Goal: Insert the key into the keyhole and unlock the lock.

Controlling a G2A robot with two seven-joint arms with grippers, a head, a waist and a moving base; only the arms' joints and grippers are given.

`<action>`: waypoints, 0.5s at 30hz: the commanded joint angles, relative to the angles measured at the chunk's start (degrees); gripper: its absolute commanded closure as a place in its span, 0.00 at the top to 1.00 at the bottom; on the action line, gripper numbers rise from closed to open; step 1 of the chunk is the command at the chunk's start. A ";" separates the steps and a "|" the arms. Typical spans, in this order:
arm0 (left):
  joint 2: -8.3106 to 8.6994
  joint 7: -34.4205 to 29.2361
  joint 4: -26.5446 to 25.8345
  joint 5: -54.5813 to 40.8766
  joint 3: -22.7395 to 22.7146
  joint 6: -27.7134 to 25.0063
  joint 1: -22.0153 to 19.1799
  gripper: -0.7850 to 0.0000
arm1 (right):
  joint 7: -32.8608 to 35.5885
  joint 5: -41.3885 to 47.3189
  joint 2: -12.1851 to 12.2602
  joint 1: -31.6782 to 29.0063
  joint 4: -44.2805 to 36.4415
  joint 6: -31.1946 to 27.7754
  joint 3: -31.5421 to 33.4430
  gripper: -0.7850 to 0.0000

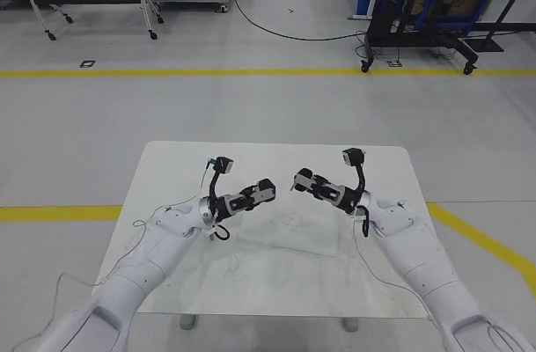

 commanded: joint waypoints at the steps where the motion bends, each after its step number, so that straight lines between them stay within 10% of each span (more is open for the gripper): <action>1: -0.36 0.00 0.43 1.20 -0.09 0.00 -0.12 0.50 | 0.19 0.17 -0.15 0.36 0.72 0.08 -0.45 0.00; 15: -2.44 0.00 2.58 5.14 -0.95 0.00 -0.46 0.48 | 1.11 -0.53 -1.04 1.70 3.13 0.23 -3.16 0.00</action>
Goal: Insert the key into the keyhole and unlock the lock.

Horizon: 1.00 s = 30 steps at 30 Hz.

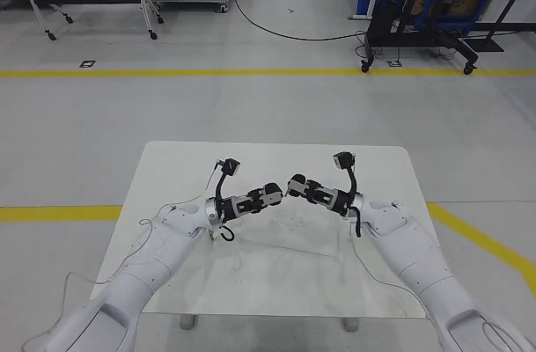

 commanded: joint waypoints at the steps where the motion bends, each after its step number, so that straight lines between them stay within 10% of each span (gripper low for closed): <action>1: -0.17 0.00 0.18 0.35 -0.16 0.00 0.04 0.48 | 0.02 -0.09 -0.14 0.13 0.09 -0.05 -0.38 0.00; 12: -1.22 0.00 1.58 2.58 -0.53 0.00 -0.04 0.35 | 0.69 0.73 -0.56 0.72 0.94 -0.57 -1.41 0.00; 22: -1.77 0.00 2.43 3.32 -1.02 0.00 -0.07 0.00 | 0.78 0.95 -0.69 1.20 1.50 -0.43 -1.48 0.00; 30: -2.05 0.00 2.86 3.58 -1.51 0.00 -0.06 0.00 | 0.68 0.88 -0.66 1.35 2.06 -0.61 -1.17 0.00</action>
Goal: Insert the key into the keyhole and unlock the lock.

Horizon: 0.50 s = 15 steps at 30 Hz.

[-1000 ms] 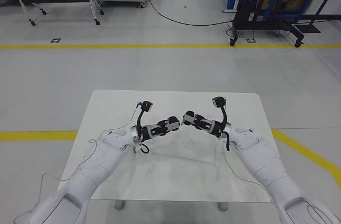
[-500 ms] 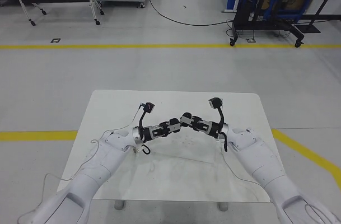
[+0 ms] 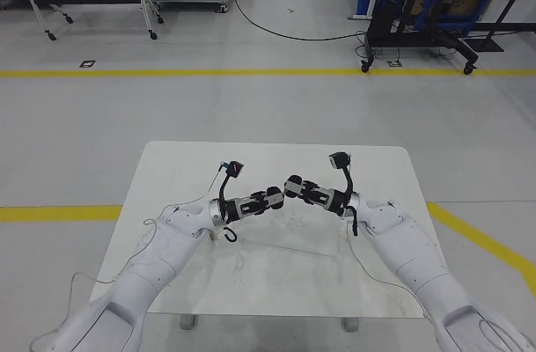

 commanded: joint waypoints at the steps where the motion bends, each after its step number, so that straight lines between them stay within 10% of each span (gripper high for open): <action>1: -0.04 0.00 0.08 -0.17 -0.26 0.00 0.05 0.00 | 0.05 -0.03 0.03 -0.01 0.12 -0.11 0.09 0.00; 15: -0.28 0.00 0.47 -2.51 -2.44 0.00 0.58 0.00 | 1.94 -0.96 0.46 -0.41 -0.37 0.03 0.50 0.00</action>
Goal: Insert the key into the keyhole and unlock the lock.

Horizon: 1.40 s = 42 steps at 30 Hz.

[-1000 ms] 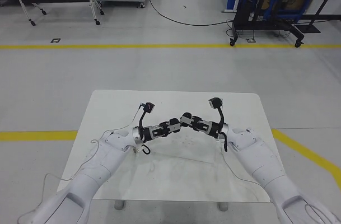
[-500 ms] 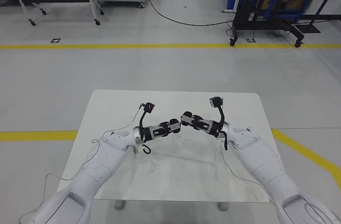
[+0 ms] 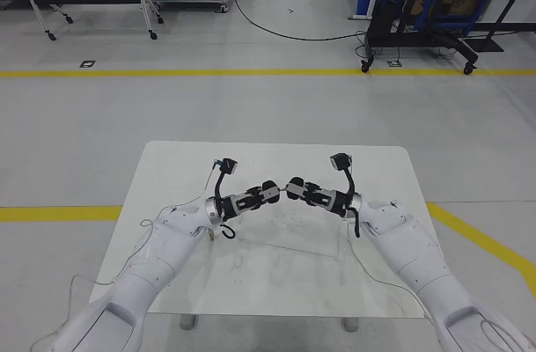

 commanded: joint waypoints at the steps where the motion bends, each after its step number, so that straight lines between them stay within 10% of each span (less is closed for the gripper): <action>1: -0.03 0.00 -0.03 -0.14 -0.08 0.00 0.06 0.00 | 0.23 -0.26 0.04 -0.03 -0.15 0.18 -0.03 0.00; 6: 0.01 0.00 -0.37 0.09 0.00 0.00 0.14 0.42 | 0.57 -0.55 0.11 -0.03 -0.65 0.54 -0.09 0.00; 9: 0.06 0.00 -0.49 0.10 0.03 0.00 0.18 0.45 | 0.70 -0.54 0.13 -0.03 -0.98 0.73 -0.12 0.00; 24: 0.32 0.00 -0.60 -0.31 0.33 0.00 0.19 0.00 | 1.93 1.24 0.07 0.11 -0.77 0.85 -0.59 0.00; 29: 0.29 0.00 -0.19 -0.04 0.28 0.00 -0.05 0.00 | 2.07 1.48 0.03 0.23 -0.40 0.53 -0.70 0.00; 32: 0.24 0.00 -0.09 0.24 -0.07 0.00 -0.07 0.00 | 3.03 2.08 0.05 0.27 -0.18 0.19 -0.86 0.25; 42: 0.27 0.00 0.39 1.67 1.36 0.00 -0.31 0.00 | 5.93 2.93 0.84 0.29 1.22 -0.91 0.36 0.07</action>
